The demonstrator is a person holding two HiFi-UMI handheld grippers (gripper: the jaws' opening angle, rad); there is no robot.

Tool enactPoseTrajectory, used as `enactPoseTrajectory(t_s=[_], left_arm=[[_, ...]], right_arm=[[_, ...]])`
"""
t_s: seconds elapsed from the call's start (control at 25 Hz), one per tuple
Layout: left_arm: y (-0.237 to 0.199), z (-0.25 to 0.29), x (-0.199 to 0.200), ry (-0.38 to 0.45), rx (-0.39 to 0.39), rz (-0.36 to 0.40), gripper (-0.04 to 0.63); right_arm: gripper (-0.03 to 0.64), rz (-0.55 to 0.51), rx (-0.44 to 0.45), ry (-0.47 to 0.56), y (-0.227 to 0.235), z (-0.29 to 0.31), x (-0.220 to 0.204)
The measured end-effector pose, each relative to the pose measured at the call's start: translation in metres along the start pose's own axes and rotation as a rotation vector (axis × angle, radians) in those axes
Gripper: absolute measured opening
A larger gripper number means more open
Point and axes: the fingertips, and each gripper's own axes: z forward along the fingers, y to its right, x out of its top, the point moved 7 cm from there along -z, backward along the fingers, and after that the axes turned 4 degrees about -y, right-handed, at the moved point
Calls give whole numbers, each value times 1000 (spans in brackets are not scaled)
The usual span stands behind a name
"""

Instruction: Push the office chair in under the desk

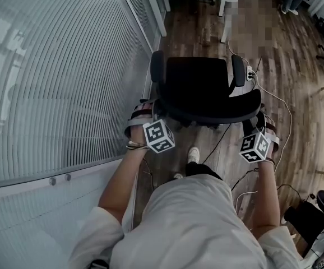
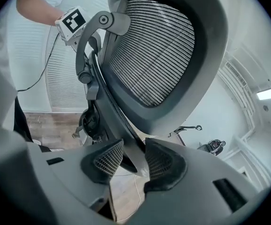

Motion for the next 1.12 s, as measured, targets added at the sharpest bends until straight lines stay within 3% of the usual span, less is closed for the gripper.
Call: enactPoseTrajectory(t_s=[1.12], left_arm=[[-78, 74, 29, -31, 20, -14, 209]], right_arm=[[161, -20, 9, 25, 67, 79, 17]])
